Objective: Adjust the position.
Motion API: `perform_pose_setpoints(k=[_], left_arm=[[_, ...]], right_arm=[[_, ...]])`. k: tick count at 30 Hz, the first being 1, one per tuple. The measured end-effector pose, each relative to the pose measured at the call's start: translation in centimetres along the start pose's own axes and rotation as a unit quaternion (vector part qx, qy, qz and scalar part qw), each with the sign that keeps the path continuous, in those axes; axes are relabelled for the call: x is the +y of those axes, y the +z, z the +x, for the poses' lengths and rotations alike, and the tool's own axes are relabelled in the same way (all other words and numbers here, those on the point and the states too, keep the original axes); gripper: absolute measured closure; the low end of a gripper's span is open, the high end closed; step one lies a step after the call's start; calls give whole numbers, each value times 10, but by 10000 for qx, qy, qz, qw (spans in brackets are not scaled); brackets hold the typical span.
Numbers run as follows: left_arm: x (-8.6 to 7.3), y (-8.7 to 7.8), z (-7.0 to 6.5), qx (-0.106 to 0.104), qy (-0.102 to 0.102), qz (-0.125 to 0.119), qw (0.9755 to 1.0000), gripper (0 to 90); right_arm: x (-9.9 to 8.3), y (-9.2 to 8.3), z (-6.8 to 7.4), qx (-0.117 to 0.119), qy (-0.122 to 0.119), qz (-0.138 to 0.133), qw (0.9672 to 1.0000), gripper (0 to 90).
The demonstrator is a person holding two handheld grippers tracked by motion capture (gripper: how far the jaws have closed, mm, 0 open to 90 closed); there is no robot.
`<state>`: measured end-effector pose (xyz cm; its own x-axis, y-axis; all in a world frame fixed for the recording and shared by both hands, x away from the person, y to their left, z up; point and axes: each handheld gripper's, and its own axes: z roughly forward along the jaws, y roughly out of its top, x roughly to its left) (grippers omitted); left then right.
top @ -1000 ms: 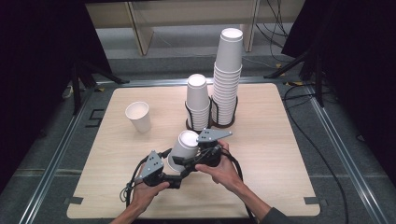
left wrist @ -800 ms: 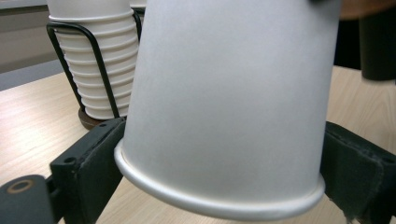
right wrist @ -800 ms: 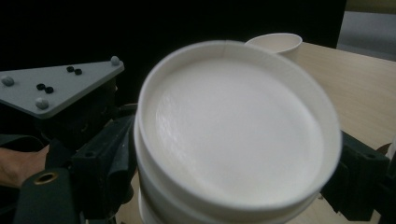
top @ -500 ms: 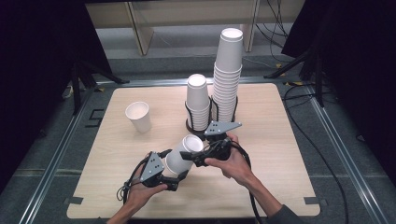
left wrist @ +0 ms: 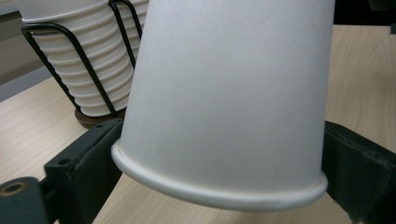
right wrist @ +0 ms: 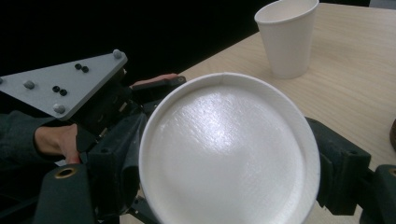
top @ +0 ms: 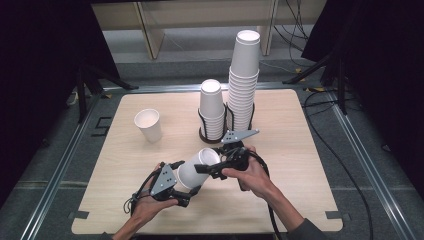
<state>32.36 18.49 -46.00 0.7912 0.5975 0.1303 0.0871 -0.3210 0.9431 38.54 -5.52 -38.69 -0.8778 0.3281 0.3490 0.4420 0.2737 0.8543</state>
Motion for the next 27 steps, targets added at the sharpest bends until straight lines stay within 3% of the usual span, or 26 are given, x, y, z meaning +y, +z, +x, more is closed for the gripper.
perform_pose_setpoints(k=[8, 12, 14, 18, 22, 25, 27], left_arm=[[-2, 0, -4, 97, 121, -244, 9996, 22], [-1, -1, -4, 69, 47, -354, 9993, 47], [0, -2, -3, 39, 39, -381, 9993, 59], [2, -3, -1, -5, 56, -241, 9997, 78], [3, -4, 0, -109, 124, -26, 9999, 96], [2, -3, 1, -209, 194, 231, 9993, 101], [0, -3, 1, -248, 253, 357, 9987, 104]], right_arm=[[0, -1, 1, 134, 89, -132, 9998, 242], [0, 1, 2, 148, 59, -149, 9998, 242], [0, 0, 1, 256, 192, -138, 9994, 241], [-2, 1, -4, 379, 327, -200, 9985, 234], [-3, -1, -7, 432, 285, -69, 9986, 229], [-2, -3, -5, 246, -40, 75, 9997, 211], [1, -6, -3, -49, -387, 266, 9989, 187]])
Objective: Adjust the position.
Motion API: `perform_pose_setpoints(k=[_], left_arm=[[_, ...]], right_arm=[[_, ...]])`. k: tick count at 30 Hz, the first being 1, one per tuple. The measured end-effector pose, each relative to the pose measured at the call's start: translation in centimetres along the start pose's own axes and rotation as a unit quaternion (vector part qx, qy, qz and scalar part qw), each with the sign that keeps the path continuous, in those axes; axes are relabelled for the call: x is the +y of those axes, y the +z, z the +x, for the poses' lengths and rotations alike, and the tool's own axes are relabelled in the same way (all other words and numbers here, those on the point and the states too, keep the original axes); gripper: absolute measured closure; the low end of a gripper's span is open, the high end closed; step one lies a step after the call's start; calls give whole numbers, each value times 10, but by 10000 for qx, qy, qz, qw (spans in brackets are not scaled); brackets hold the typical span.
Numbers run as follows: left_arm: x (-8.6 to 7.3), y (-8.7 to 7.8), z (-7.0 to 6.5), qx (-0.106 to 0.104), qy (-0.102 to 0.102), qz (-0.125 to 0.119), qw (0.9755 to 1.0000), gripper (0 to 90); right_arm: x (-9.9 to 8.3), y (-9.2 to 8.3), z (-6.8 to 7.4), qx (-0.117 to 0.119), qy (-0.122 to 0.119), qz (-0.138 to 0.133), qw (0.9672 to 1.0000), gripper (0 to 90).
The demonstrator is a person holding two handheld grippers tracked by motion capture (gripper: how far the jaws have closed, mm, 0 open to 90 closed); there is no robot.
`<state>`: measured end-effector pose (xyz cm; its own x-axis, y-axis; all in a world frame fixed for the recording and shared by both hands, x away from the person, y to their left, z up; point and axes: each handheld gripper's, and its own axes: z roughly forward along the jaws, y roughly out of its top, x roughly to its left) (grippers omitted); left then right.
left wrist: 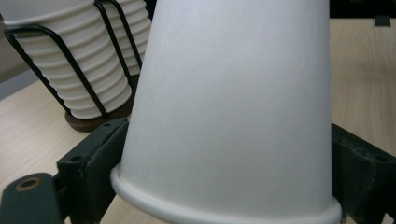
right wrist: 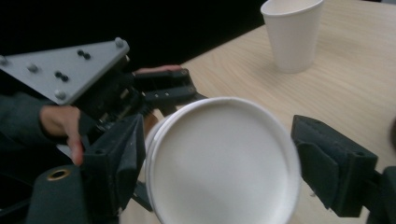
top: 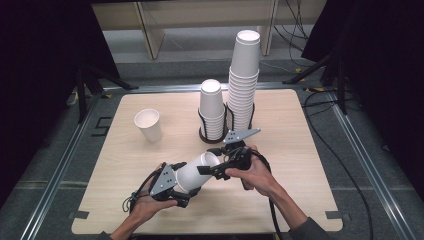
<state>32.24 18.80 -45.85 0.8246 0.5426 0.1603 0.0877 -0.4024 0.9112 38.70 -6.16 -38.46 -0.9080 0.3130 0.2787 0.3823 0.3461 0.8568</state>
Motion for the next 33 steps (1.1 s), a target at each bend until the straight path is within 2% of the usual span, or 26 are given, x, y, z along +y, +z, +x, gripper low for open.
perform_pose_setpoints(k=[2, 3, 4, 5, 7, 8, 9, 10, 12, 13, 14, 15, 16, 17, 18, 19, 21, 22, 23, 25, 26, 28, 29, 31, 32, 33], left_arm=[[0, -2, 0, -17, 75, 156, 9998, 107], [1, -2, 0, -33, 103, 218, 9997, 108], [2, -2, 0, -76, 123, 261, 9996, 108], [3, -2, 0, -124, 178, 330, 9992, 109], [4, -3, 1, -158, 254, 468, 9985, 109], [4, -3, 1, -172, 261, 529, 9981, 109], [4, -2, 1, -200, 264, 545, 9980, 110], [5, -3, 2, -216, 345, 699, 9967, 110], [5, -2, 2, -208, 371, 741, 9963, 110], [5, -2, 1, -250, 442, 833, 9952, 110], [5, -1, -1, -196, 659, 907, 9935, 110], [5, -2, -2, -225, 786, 1025, 9914, 110], [6, -2, -2, -268, 822, 1079, 9904, 110], [5, -1, -3, -300, 762, 1055, 9910, 110], [6, -1, -3, -330, 850, 1123, 9895, 110], [7, -1, -2, -329, 956, 1178, 9879, 110], [8, -2, -4, -389, 931, 1161, 9881, 110], [9, -2, -4, -405, 921, 1159, 9882, 110], [9, -3, -3, -416, 915, 1158, 9882, 110], [8, -4, -2, -414, 1019, 1220, 9864, 110], [8, -4, -3, -440, 983, 1210, 9868, 109], [8, -3, -2, -402, 1122, 1297, 9844, 110], [8, -3, -3, -448, 1086, 1263, 9850, 109], [9, -4, -3, -477, 1132, 1305, 9838, 110], [9, -4, -3, -474, 1188, 1293, 9833, 109], [9, -4, -3, -480, 1198, 1288, 9832, 109]], right_arm=[[2, -2, 4, -151, -372, 220, 9990, 181], [3, -3, 6, -178, -427, 314, 9984, 177], [3, -3, 9, -255, -604, 381, 9971, 177], [5, -4, 12, -313, -808, 522, 9949, 177], [6, -4, 16, -430, -1021, 667, 9916, 176], [7, -5, 19, -472, -1178, 784, 9888, 176], [7, -5, 21, -517, -1242, 846, 9873, 175], [8, -5, 24, -523, -1326, 897, 9857, 175], [8, -3, 27, -562, -1597, 1049, 9800, 179], [8, -1, 29, -571, -1571, 1128, 9794, 179], [6, 1, 32, -640, -1559, 1222, 9781, 179], [5, 4, 34, -686, -1617, 1317, 9756, 182], [4, 6, 35, -688, -1677, 1397, 9735, 187], [3, 8, 36, -675, -1711, 1483, 9717, 190], [2, 11, 37, -652, -1768, 1563, 9696, 192], [2, 13, 36, -589, -1964, 1588, 9658, 196], [-2, 15, 40, -652, -1898, 1768, 9636, 200], [-2, 17, 39, -625, -2009, 1791, 9611, 200], [-3, 18, 40, -636, -2018, 1788, 9609, 209], [-4, 20, 40, -631, -2062, 1858, 9586, 205], [-5, 21, 40, -628, -2074, 1884, 9579, 205], [-7, 22, 40, -618, -2046, 1957, 9571, 205], [-7, 24, 39, -561, -2153, 2006, 9541, 202], [-9, 26, 38, -568, -2255, 2085, 9500, 193], [-10, 27, 37, -501, -2180, 2129, 9511, 192], [-11, 27, 37, -473, -2176, 2149, 9509, 191]])
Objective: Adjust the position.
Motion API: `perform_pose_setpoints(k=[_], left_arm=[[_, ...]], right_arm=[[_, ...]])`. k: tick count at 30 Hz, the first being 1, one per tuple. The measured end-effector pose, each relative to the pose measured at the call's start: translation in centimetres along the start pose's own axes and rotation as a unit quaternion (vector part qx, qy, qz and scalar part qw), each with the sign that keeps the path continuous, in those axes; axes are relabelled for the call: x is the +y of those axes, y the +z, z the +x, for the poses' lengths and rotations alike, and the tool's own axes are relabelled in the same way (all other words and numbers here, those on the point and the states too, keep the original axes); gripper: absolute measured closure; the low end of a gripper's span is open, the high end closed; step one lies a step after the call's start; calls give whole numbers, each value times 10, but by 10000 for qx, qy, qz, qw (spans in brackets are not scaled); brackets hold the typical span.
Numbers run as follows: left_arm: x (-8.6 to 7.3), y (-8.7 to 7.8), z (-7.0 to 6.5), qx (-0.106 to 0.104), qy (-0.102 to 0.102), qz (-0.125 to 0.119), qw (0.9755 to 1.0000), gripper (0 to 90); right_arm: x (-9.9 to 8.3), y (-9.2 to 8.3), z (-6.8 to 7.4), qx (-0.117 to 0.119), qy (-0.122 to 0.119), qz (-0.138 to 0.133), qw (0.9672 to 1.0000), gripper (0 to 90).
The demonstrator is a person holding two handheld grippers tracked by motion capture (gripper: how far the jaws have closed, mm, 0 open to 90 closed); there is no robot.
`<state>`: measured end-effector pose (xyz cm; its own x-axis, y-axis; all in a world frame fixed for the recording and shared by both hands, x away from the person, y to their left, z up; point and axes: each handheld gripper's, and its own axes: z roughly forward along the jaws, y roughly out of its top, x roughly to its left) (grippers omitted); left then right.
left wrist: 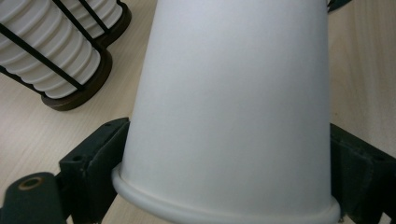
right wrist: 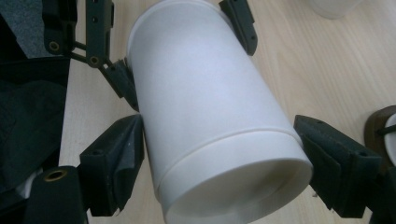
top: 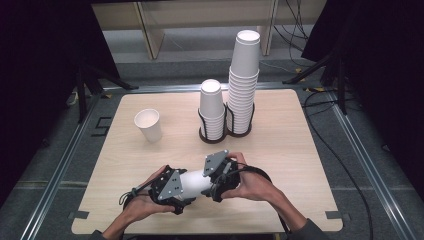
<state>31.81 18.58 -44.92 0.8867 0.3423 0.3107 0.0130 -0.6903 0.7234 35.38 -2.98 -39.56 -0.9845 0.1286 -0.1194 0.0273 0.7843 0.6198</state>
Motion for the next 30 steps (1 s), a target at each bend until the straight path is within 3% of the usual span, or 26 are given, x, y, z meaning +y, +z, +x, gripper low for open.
perform_pose_setpoints(k=[7, 8, 10, 12, 20, 30], left_arm=[[3, -1, -1, -19, 333, 238, 9992, 109], [3, -1, -2, -45, 277, 209, 9994, 109], [4, -2, -1, -2, 446, 335, 9984, 109], [3, -1, -2, -18, 331, 240, 9992, 109], [6, -3, -1, -22, 435, 246, 9987, 107], [5, -4, -1, -51, 495, 242, 9985, 98]], right_arm=[[1, 4, 3, 60, -197, 230, 9995, 202], [1, 5, 4, 45, -241, 288, 9993, 201], [2, 6, 5, 39, -308, 371, 9988, 199], [3, 9, 6, 9, -375, 414, 9984, 196], [4, 15, 10, -127, -560, 627, 9964, 199], [2, 18, 10, -25, -722, 624, 9954, 217]])
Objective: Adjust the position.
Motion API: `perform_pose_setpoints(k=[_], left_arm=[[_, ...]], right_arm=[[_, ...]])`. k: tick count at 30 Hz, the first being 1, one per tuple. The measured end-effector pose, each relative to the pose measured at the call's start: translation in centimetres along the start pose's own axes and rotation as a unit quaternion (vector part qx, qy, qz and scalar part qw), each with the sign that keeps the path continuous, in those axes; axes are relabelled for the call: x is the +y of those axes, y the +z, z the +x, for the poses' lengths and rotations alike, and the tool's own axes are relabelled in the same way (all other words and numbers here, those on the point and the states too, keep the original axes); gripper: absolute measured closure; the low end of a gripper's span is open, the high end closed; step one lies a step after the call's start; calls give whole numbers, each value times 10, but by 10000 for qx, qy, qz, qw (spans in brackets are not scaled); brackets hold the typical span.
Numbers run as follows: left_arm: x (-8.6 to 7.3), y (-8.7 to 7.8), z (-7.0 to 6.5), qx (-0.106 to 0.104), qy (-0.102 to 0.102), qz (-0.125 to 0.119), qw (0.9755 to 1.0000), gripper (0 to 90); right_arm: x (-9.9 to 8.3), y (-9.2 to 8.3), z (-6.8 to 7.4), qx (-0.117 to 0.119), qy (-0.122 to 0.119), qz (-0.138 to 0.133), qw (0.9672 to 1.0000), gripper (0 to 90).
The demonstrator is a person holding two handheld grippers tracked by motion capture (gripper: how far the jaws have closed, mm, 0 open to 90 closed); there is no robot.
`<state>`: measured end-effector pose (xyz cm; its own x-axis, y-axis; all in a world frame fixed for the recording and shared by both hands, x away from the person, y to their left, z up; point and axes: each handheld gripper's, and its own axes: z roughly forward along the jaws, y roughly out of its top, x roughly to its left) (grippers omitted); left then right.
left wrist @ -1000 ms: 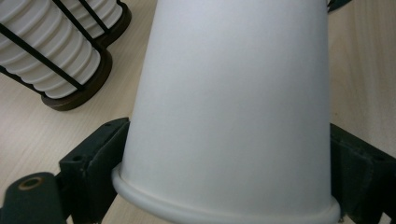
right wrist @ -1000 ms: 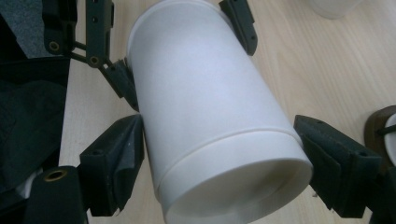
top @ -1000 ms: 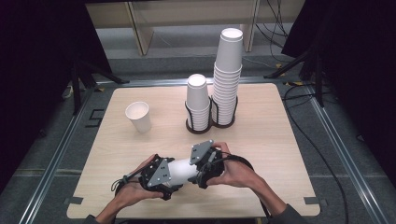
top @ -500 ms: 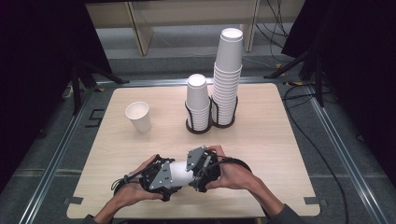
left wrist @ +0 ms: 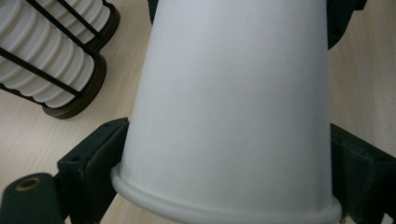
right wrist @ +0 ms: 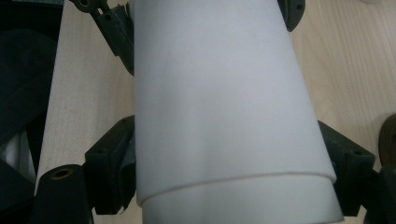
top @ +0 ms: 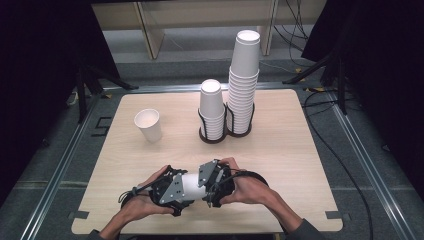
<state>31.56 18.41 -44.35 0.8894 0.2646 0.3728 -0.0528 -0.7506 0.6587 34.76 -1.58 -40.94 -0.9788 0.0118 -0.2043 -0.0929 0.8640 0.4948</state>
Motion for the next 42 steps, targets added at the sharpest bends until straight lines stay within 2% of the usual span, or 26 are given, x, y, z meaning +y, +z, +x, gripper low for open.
perform_pose_setpoints(k=[2, 3, 4, 5, 9, 12, 16, 18, 19, 20, 21, 22, 24, 26, 27, 28, 29, 32, 33, 35, 36, 37, 38, 39, 41, 42], left_arm=[[-1, 1, 1, -44, -59, -96, 9999, 96], [-1, 1, 1, -34, -48, -119, 9999, 94], [-1, 0, 3, 7, 55, -48, 10000, 94], [-1, 0, 2, -24, 20, -70, 10000, 95], [-1, 1, 1, -90, -44, -121, 9999, 98], [-1, 1, 1, -116, 59, -65, 9999, 103], [0, 1, -1, -167, 28, -161, 9997, 105], [2, -1, -1, -165, 117, -98, 9997, 105], [2, 0, -1, -138, 118, -128, 9998, 105], [2, 0, -1, -130, 149, -106, 9997, 105], [2, 0, 0, -116, 160, -103, 9998, 104], [2, 1, -1, -192, 42, -197, 9996, 103], [1, 0, -1, -146, -23, -255, 9996, 94], [0, -1, 0, -168, -77, -359, 9992, 81], [0, -2, 2, -105, -71, -426, 9990, 72], [-1, -1, 1, -93, -251, -628, 9977, 64], [-2, -2, 3, -70, -280, -706, 9971, 54], [-2, -4, 5, -88, -474, -1013, 9937, 45], [-2, -6, 5, -145, -527, -1059, 9929, 45], [-5, -6, 7, -170, -674, -1231, 9900, 43], [-6, -6, 7, -213, -763, -1354, 9876, 43], [-8, -6, 8, -288, -829, -1470, 9852, 45], [-9, -7, 9, -310, -862, -1562, 9835, 48], [-10, -8, 10, -344, -896, -1626, 9820, 49], [-11, -9, 11, -339, -985, -1688, 9801, 48], [-13, -10, 13, -328, -993, -1676, 9803, 48]], right_arm=[[-2, -1, -4, -28, -116, 13, 9999, 220], [-3, -1, -3, 21, 22, -55, 10000, 222], [-3, -1, -3, 84, 81, -91, 9999, 223], [-4, -1, -3, 102, 118, -106, 9998, 225], [-4, 0, -3, 129, 29, -90, 9999, 226], [-3, 2, -3, 67, -152, -13, 9999, 225], [-2, 4, -2, 113, -236, 13, 9997, 218], [-1, 5, -2, 97, -304, 44, 9995, 216], [-1, 6, -1, 98, -316, 60, 9994, 218], [0, 6, 2, 141, -177, 38, 9997, 222], [0, 6, 1, 139, -195, 40, 9997, 227], [-1, 6, 1, 168, -187, 31, 9997, 231], [-2, 4, 0, 83, -280, 18, 9996, 232], [-3, 3, -2, 111, -249, -42, 9996, 232], [-3, 2, -3, 134, -264, -94, 9995, 233], [-3, 1, -2, 85, -179, -149, 9997, 233], [-4, 0, -2, 171, -80, -214, 9996, 233], [-5, -4, -4, 113, -52, -317, 9994, 235], [-6, -5, -4, 184, -3, -395, 9990, 235], [-8, -9, -5, 195, 80, -488, 9986, 235], [-9, -11, -7, 158, -24, -558, 9983, 235], [-10, -12, -6, 254, 145, -557, 9980, 235], [-11, -12, -8, 260, 47, -639, 9976, 235], [-13, -13, -8, 288, 169, -653, 9973, 235], [-15, -14, -10, 347, 193, -733, 9965, 235], [-15, -16, -10, 348, 229, -738, 9964, 235]])
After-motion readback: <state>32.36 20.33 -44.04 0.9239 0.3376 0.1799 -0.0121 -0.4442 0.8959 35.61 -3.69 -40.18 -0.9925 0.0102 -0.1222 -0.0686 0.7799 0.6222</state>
